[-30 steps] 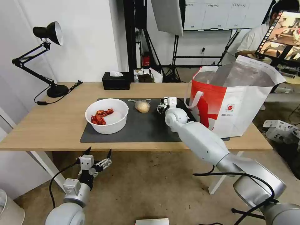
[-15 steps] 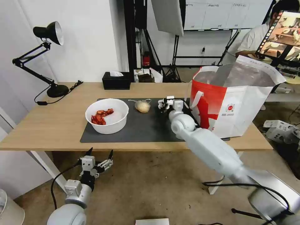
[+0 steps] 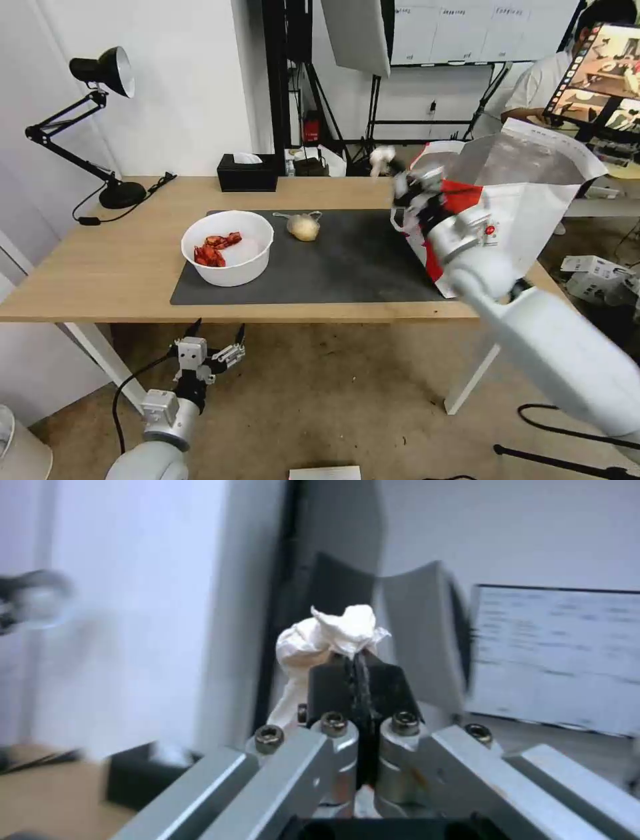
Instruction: Pick up the trash from the table and place it into the takeout bag.
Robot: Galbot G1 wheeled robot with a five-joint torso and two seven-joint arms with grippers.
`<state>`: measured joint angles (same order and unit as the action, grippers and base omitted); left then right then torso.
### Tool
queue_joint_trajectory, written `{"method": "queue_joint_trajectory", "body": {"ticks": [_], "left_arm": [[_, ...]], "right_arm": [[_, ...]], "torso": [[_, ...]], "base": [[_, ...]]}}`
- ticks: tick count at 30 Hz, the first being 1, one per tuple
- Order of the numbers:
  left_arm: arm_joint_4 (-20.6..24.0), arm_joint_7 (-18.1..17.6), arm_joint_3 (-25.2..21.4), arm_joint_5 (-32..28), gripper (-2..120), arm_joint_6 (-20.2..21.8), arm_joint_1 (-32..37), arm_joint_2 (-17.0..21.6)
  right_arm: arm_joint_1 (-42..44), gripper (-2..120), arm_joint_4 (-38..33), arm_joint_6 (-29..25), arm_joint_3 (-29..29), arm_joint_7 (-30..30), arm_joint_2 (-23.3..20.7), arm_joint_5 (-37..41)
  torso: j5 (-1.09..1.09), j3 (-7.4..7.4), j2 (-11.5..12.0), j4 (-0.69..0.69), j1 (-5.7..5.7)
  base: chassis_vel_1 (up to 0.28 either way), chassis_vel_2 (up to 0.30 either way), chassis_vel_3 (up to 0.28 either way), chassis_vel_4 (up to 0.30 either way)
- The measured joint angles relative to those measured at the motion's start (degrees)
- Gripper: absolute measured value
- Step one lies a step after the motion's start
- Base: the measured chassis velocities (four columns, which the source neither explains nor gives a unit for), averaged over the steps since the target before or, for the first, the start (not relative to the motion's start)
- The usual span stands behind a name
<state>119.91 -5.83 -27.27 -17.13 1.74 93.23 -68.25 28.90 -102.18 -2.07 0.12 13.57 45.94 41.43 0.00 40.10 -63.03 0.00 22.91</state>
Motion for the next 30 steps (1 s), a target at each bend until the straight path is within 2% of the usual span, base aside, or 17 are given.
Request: {"method": "queue_joint_trajectory", "body": {"ticks": [2,4,5,7,8,14,15,16,19,20,22,24,27,28,30], "left_arm": [[0.1,0.0,0.0,0.0,100,0.0,0.0,0.0],[0.6,0.0,0.0,0.0,100,0.0,0.2,0.0],[0.6,0.0,0.0,0.0,100,0.0,0.2,0.0],[1.1,0.0,0.1,0.0,100,0.1,0.5,-0.1],[1.3,0.0,0.2,0.1,100,0.1,0.7,-0.2],[1.9,0.1,0.4,0.3,100,0.2,1.1,-0.4],[2.0,0.1,0.3,0.3,100,0.2,1.3,-0.4],[2.0,0.1,0.3,0.3,100,0.2,1.3,-0.4],[2.4,0.1,0.1,0.3,100,0.2,1.9,-0.4],[2.4,0.1,0.1,0.3,100,0.2,1.9,-0.4],[2.4,0.1,-0.1,0.3,100,0.2,2.0,-0.3],[2.4,0.1,-0.1,0.3,100,0.2,2.0,-0.3],[2.4,0.1,-0.1,0.1,100,0.2,1.7,-0.2],[2.4,0.1,-0.1,0.1,100,0.2,1.7,-0.2],[2.4,0.1,-0.1,0.1,100,0.2,1.6,-0.2]], "right_arm": [[-0.5,0,0.3,1.0,0.4,1.6,-0.5,0.3],[-1.6,0,0.6,9.2,1.3,9.7,-2.1,1.3],[-1.6,0,0.6,9.2,1.3,9.7,-2.1,1.3],[-1.7,0,-0.9,16.9,1.6,16.8,-3.7,8.4],[-1.5,0,-1.5,18.7,1.9,18.3,-4.3,11.9],[-1.0,2,-2.0,20.7,3.3,19.5,-4.9,16.6],[-1.0,8,-2.3,21.1,3.6,19.3,-5.1,17.2],[-1.0,8,-2.3,21.1,3.6,19.3,-5.1,17.2],[-1.1,22,-3.5,23.0,3.9,18.7,-5.5,18.8],[-1.1,22,-3.5,23.0,3.9,18.7,-5.5,18.8],[-1.3,32,-4.1,25.0,4.1,18.7,-5.5,19.3],[-1.3,35,-4.3,25.4,4.1,18.8,-5.5,19.3],[-1.3,52,-4.6,25.9,4.2,19.1,-5.7,19.4],[-1.3,52,-4.6,25.9,4.2,19.1,-5.7,19.4],[-1.2,62,-4.6,25.9,4.5,19.1,-5.7,19.4]], "torso": [[0.0,0.0,0.0,0.0,0.0],[0.0,0.0,0.0,0.01,0.0],[0.0,0.0,0.0,0.01,0.0],[0.03,0.01,0.0,-0.01,0.01],[0.01,0.01,0.0,-0.01,0.01],[0.01,0.01,0.0,0.0,0.01],[0.01,0.01,0.0,0.0,0.01],[0.01,0.01,0.0,0.0,0.01],[0.0,0.01,0.0,0.0,0.0],[0.0,0.01,0.0,0.0,0.0],[-0.01,0.01,0.0,0.01,0.01],[-0.01,0.01,0.0,0.01,0.01],[0.0,0.01,0.0,0.0,0.0],[0.0,0.01,0.0,0.0,0.0],[0.0,0.01,0.0,0.01,0.01]], "base": [[0.0,0.0,0.0,0.0],[0.0,0.0,0.0,0.0],[0.0,0.0,0.0,0.0],[0.0,0.0,0.0,0.0],[0.0,0.0,0.0,0.0],[0.0,0.0,0.0,0.0],[0.0,0.0,0.0,0.0],[0.0,0.0,0.0,0.0],[0.0,0.0,0.0,0.0],[0.0,0.0,0.0,0.0],[0.0,0.0,0.0,0.0],[0.0,0.0,0.0,0.0],[0.0,0.0,0.0,0.0],[0.0,0.0,0.0,0.0],[0.0,0.0,0.0,0.0]]}}
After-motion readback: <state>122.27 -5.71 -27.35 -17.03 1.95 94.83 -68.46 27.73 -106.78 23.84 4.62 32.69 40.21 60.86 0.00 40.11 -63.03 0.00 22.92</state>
